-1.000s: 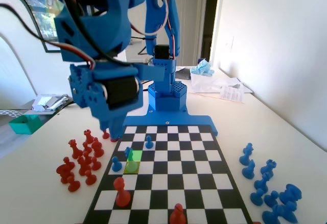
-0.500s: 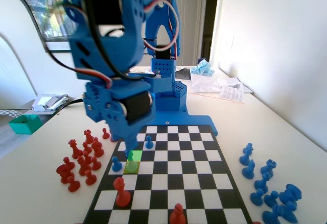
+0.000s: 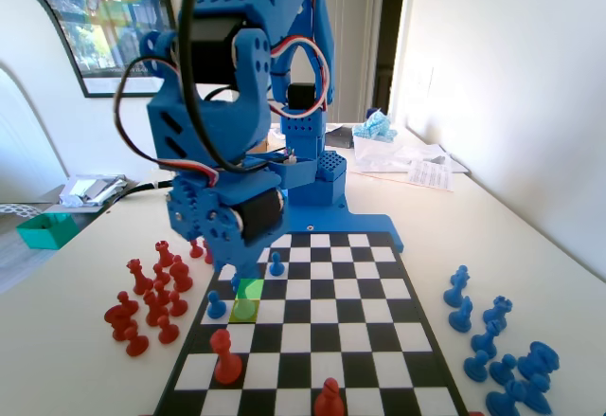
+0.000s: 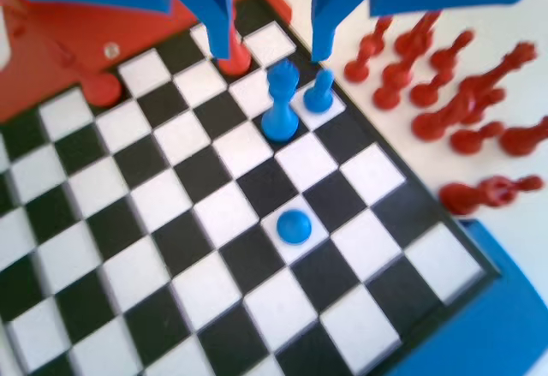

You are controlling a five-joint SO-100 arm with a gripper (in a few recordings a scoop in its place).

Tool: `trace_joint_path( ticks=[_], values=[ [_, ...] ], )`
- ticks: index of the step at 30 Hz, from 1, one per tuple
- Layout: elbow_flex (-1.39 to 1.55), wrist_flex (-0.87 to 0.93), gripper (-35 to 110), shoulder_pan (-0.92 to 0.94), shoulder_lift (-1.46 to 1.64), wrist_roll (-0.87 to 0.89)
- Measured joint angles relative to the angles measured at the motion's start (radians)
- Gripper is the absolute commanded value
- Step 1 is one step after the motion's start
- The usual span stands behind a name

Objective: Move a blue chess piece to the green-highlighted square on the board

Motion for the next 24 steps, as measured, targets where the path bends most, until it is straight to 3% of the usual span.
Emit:
trace_joint_path(
  ticks=[24],
  values=[
    [0.0, -0.106, 14, 0.005, -0.135, -0.02]
  ],
)
